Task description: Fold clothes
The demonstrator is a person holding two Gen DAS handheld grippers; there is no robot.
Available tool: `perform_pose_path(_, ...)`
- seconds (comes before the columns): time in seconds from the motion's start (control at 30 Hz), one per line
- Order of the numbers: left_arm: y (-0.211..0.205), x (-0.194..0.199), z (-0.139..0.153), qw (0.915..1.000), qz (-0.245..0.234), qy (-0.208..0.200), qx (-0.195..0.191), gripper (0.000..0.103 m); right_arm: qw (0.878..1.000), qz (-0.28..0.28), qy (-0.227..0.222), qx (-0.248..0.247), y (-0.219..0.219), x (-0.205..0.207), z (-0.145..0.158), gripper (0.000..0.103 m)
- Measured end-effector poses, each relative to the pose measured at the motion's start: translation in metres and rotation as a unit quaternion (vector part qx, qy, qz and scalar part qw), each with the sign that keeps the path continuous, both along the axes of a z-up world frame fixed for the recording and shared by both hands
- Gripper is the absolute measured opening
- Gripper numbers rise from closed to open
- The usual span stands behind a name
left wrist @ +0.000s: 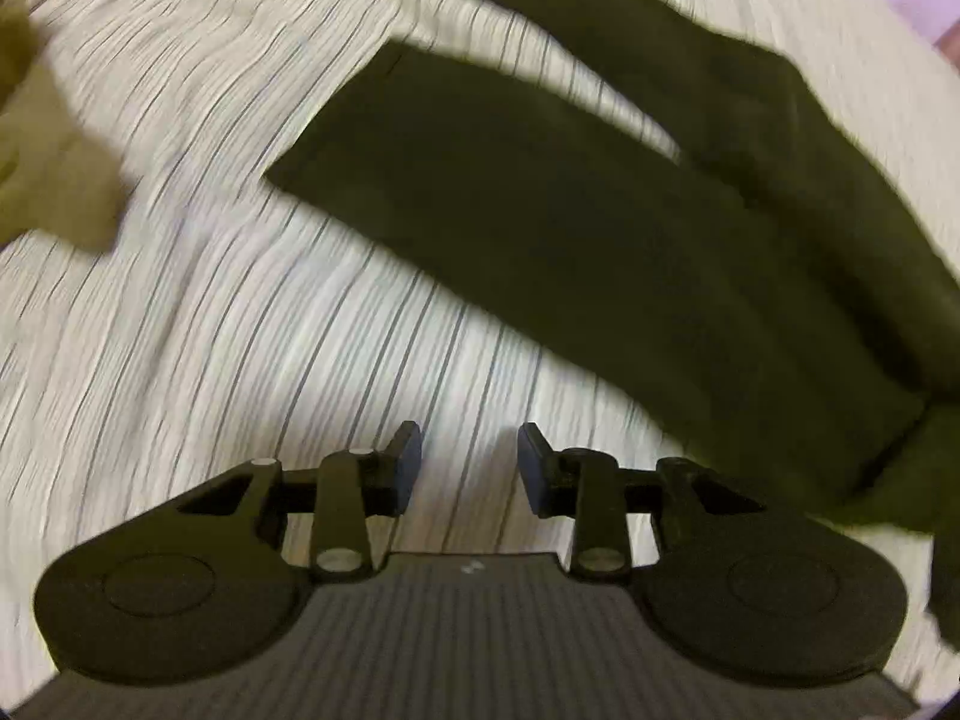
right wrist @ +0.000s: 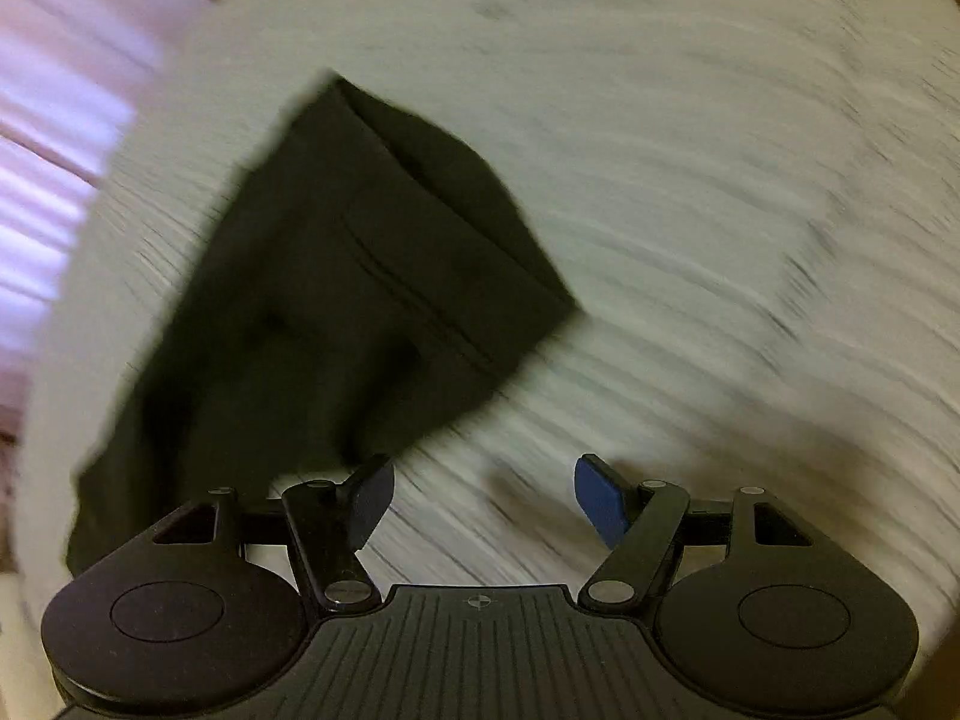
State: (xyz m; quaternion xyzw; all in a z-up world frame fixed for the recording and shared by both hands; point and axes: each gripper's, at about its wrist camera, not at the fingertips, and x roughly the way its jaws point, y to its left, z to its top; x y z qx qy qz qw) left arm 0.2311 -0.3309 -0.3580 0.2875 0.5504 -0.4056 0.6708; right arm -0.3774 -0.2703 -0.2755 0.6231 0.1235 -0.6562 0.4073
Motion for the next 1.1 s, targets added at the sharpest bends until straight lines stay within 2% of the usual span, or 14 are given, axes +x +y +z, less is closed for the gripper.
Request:
perform_pose_path(0.1,0.019,-0.018,0.010,0.9991,-0.034,-0.019,0.019,0.031,0.998,0.058,0.019,0.023,0.004,0.020,0.008,0.071)
perform_pose_path(0.2,0.025,-0.042,0.028,0.9950,-0.080,-0.053,0.028,0.032,0.992,0.113,0.051,0.023,0.006,0.051,0.022,0.071)
perform_pose_path(0.3,0.032,-0.058,0.053,0.9906,-0.111,-0.078,0.016,0.032,0.986,0.153,0.069,0.010,0.004,0.073,0.034,0.071)
perform_pose_path(0.47,0.049,-0.072,0.097,0.9873,-0.129,-0.092,-0.015,0.033,0.975,0.201,0.097,-0.017,0.016,0.103,0.065,0.071)
perform_pose_path(0.57,0.062,-0.080,0.120,0.9852,-0.133,-0.104,-0.032,0.033,0.972,0.211,0.102,-0.033,0.031,0.110,0.080,0.071)
perform_pose_path(0.77,0.087,-0.089,0.142,0.9827,-0.140,-0.111,-0.049,0.033,0.971,0.210,0.103,-0.045,0.053,0.113,0.101,0.071)
perform_pose_path(1.1,0.116,-0.103,0.161,0.9806,-0.156,-0.103,-0.061,0.033,0.974,0.193,0.108,-0.050,0.090,0.104,0.125,0.071)
